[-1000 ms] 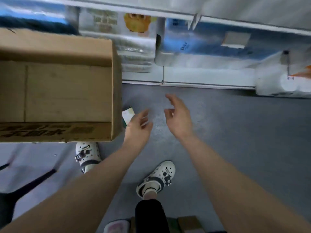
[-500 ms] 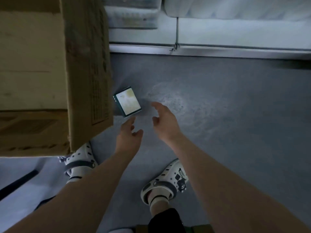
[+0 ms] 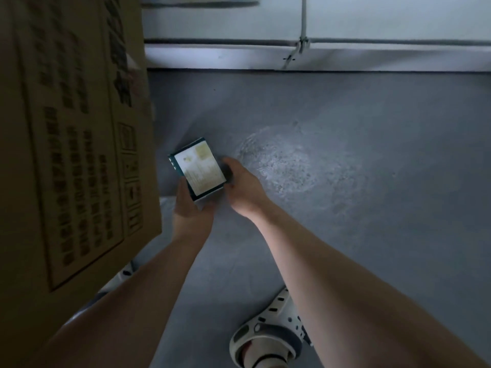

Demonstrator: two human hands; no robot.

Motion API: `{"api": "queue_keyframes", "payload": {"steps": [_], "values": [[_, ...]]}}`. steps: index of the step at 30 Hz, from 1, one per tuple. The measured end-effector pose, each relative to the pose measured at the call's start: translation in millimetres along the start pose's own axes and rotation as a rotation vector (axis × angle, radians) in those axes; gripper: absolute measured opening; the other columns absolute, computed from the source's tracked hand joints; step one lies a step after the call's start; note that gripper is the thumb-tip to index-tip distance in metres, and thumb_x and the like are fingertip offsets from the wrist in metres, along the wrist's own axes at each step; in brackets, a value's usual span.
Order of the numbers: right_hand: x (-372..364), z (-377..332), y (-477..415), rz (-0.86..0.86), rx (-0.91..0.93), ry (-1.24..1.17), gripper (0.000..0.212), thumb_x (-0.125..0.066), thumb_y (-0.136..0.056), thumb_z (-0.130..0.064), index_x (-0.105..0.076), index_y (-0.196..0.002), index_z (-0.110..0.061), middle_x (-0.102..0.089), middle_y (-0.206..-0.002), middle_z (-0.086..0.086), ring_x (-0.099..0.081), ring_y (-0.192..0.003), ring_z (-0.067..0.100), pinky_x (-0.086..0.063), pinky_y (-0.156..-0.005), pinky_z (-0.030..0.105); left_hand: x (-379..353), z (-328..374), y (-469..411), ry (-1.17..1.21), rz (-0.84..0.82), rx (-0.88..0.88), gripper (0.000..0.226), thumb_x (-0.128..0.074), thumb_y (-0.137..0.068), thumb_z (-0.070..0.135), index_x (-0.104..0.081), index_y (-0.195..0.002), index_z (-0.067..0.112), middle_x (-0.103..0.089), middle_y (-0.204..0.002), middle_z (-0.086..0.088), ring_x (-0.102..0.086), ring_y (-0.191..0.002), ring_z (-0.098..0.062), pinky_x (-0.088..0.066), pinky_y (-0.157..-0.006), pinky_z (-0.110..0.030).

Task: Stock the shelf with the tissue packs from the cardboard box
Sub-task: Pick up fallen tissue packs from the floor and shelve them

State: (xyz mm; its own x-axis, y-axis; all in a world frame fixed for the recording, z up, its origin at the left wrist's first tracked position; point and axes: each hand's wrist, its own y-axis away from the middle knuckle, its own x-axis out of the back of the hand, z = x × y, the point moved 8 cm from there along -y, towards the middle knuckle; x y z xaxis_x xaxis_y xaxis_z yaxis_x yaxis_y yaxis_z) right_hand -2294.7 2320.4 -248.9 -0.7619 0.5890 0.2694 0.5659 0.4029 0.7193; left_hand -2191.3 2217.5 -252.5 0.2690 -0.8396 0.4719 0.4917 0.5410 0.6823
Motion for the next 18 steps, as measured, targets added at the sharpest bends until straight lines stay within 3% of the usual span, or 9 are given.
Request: {"api": "queue_keyframes", "payload": {"steps": [2,7,9,12,15,18], "values": [[-9,5,-4,-0.032,-0.024,-0.012,0.044,-0.04,-0.097,-0.008,-0.051,-0.136,-0.025,-0.062,-0.129,0.001,-0.057,-0.117,0.021,-0.043,-0.089,0.027,-2,2,-3,0.028,0.005,-0.007,0.062,-0.07,-0.087,0.024,-0.039,-0.141,0.029,-0.062,-0.124,0.006,-0.06,-0.11,-0.012,-0.049,-0.086,-0.028],[1,8,12,0.01,-0.036,-0.031,0.047,-0.047,-0.092,-0.005,-0.054,-0.133,-0.026,-0.062,-0.125,-0.002,-0.056,-0.114,0.015,-0.045,-0.09,0.025,-4,4,8,-0.018,-0.021,-0.007,0.069,-0.072,-0.085,0.02,-0.037,-0.144,0.027,-0.058,-0.13,-0.001,-0.059,-0.115,-0.016,-0.053,-0.093,-0.038],[12,10,26,0.047,-0.057,-0.03,0.05,-0.052,-0.087,-0.01,-0.054,-0.133,-0.028,-0.062,-0.121,-0.001,-0.058,-0.112,0.017,-0.051,-0.095,0.036,-8,13,22,-0.078,-0.058,-0.023,0.073,-0.068,-0.084,0.009,-0.036,-0.147,0.023,-0.052,-0.135,-0.007,-0.057,-0.115,-0.021,-0.052,-0.094,-0.038],[38,10,56,0.122,-0.122,-0.029,0.024,-0.052,-0.095,-0.029,-0.065,-0.113,-0.021,-0.066,-0.103,0.005,-0.065,-0.094,0.022,-0.053,-0.088,0.044,-12,34,51,-0.109,-0.111,-0.025,0.073,-0.07,-0.081,0.004,-0.039,-0.145,0.021,-0.046,-0.13,-0.013,-0.058,-0.101,-0.024,-0.052,-0.089,-0.038],[72,1,93,0.211,-0.205,-0.147,0.033,-0.046,-0.1,-0.04,-0.069,-0.089,-0.019,-0.068,-0.091,0.008,-0.066,-0.087,0.026,-0.054,-0.084,0.049,-6,59,80,-0.079,-0.102,-0.036,0.056,-0.073,-0.082,0.009,-0.051,-0.13,0.025,-0.054,-0.12,-0.013,-0.06,-0.089,-0.023,-0.05,-0.075,-0.031],[109,-19,127,0.294,-0.238,-0.186,0.043,-0.042,-0.102,-0.039,-0.075,-0.097,-0.011,-0.065,-0.106,0.011,-0.061,-0.093,0.022,-0.048,-0.084,0.032,3,94,113,-0.083,-0.132,-0.055,0.043,-0.071,-0.086,0.022,-0.054,-0.125,0.022,-0.057,-0.114,-0.007,-0.057,-0.087,-0.019,-0.043,-0.07,-0.022]]}}
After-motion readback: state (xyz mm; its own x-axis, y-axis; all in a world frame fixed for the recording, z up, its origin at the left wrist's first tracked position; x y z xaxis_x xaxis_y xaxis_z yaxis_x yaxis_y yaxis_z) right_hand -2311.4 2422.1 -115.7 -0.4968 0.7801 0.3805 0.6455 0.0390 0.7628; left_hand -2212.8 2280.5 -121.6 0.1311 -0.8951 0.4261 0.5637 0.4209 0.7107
